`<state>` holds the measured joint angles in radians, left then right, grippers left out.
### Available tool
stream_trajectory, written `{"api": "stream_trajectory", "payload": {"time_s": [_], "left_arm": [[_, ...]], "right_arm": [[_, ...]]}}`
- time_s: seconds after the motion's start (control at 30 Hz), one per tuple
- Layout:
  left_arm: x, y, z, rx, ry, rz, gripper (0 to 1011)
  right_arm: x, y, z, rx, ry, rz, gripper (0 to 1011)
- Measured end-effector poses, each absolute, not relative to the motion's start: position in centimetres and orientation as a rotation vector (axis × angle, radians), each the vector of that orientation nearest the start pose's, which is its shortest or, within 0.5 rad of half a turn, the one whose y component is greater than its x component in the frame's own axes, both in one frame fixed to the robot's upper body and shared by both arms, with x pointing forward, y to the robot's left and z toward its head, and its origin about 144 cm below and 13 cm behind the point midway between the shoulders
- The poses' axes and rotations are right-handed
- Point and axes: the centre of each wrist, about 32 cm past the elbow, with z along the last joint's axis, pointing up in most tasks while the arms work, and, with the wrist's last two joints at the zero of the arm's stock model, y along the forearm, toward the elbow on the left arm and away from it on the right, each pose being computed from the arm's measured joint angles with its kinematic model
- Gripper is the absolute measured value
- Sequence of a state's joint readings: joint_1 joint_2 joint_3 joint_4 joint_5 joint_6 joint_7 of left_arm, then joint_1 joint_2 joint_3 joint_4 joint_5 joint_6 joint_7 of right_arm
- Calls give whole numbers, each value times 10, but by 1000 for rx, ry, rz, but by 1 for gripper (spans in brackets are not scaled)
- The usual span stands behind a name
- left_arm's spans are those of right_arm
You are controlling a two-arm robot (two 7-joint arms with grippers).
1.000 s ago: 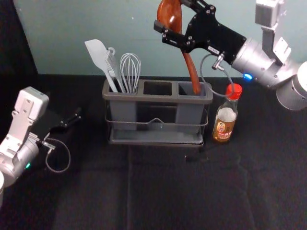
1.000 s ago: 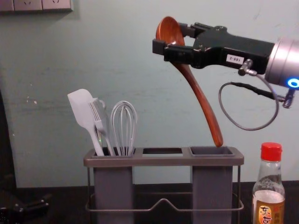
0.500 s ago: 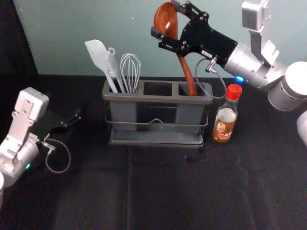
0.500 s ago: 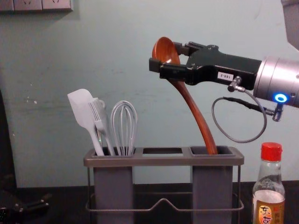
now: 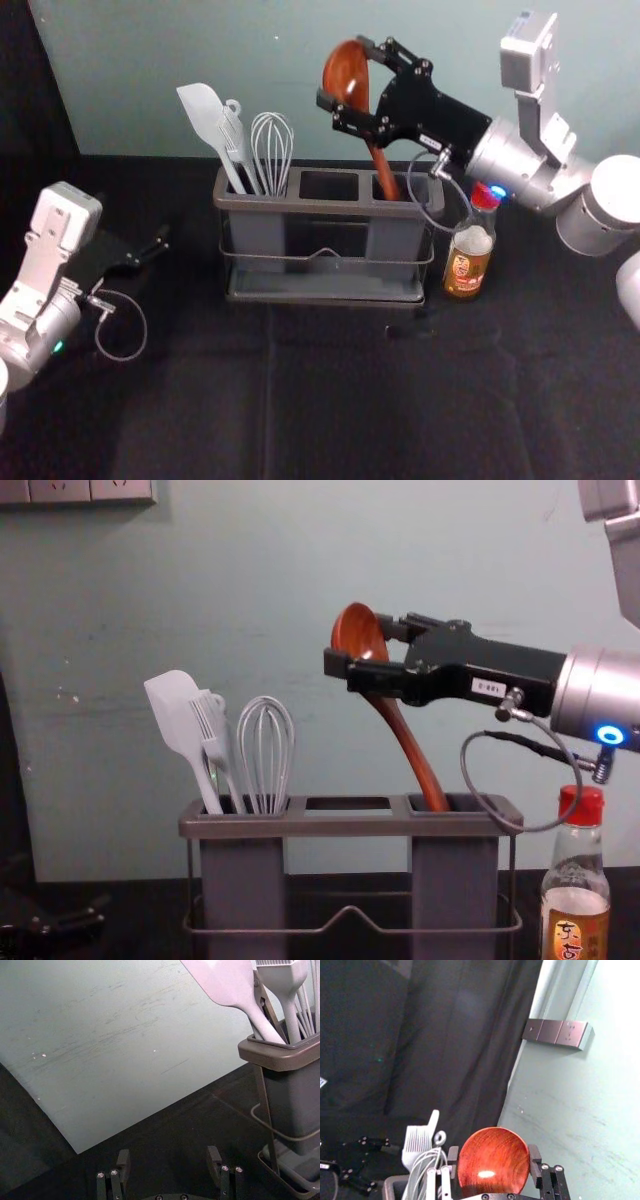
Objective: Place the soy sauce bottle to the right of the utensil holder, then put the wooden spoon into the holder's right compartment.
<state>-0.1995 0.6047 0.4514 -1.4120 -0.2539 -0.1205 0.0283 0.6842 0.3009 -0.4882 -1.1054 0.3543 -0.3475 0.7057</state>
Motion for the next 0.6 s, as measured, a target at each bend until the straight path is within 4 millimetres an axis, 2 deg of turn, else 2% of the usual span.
{"api": "stream_trajectory", "payload": {"time_s": [0.6], "left_arm": [[489,310,1140,304,-285,1248,1005]], "right_arm": [[598,-243,1233,63,-429,-569,839]]}}
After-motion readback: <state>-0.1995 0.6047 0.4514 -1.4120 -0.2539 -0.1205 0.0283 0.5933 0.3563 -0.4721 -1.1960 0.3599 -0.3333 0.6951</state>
